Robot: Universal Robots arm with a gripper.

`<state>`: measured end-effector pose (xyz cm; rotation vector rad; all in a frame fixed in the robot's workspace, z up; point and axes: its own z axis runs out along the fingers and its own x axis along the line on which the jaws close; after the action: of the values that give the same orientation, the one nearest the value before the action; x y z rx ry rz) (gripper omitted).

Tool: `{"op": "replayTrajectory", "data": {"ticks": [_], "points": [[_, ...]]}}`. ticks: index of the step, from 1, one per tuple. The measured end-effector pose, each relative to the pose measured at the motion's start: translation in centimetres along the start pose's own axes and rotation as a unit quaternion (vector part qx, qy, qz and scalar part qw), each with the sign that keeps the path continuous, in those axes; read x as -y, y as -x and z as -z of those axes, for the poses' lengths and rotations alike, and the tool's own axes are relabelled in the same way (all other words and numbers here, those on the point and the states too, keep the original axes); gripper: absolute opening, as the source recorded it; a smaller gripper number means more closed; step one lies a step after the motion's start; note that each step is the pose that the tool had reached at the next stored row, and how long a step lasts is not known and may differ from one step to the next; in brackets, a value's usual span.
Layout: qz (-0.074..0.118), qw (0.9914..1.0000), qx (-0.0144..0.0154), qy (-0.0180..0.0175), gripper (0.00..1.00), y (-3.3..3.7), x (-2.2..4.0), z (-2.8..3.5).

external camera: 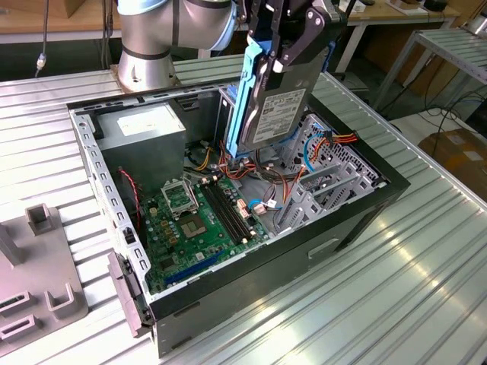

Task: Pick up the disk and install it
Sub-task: 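Insert the disk into the insertion slot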

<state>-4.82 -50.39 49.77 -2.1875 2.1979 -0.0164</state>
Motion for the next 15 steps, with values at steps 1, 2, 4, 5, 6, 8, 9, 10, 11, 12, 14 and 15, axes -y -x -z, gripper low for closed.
{"op": "replayTrajectory", "data": {"ticks": [1,2,4,5,6,8,9,10,11,12,14,15], "points": [[0.000,1.00000,0.0000,0.0000,0.37,0.00,0.41,-0.01],[0.000,1.00000,0.0000,0.0000,0.37,0.00,0.66,-0.02],[0.000,1.00000,0.0000,0.0000,0.37,-0.01,1.29,-0.05],[0.000,1.00000,-0.0001,0.0000,0.37,-0.05,1.45,-0.05],[0.000,1.00000,-0.0001,0.0000,0.37,-0.20,1.63,-0.07],[0.000,1.00000,0.0000,0.0000,0.37,-0.84,1.70,-0.11],[-0.001,1.00000,0.0000,0.0000,0.37,-1.12,1.70,-0.13],[-0.001,1.00000,-0.0001,0.0005,0.37,-1.71,1.73,-0.17],[-0.001,1.00000,-0.0001,0.0008,0.37,-1.91,1.78,-0.19],[-0.002,1.00000,-0.0001,0.0015,0.37,-2.05,1.86,-0.22],[-0.002,0.99998,-0.0001,0.0058,0.37,-2.20,2.07,-0.31],[-0.002,0.99995,-0.0002,0.0094,0.37,-2.27,2.21,-0.34]]}}
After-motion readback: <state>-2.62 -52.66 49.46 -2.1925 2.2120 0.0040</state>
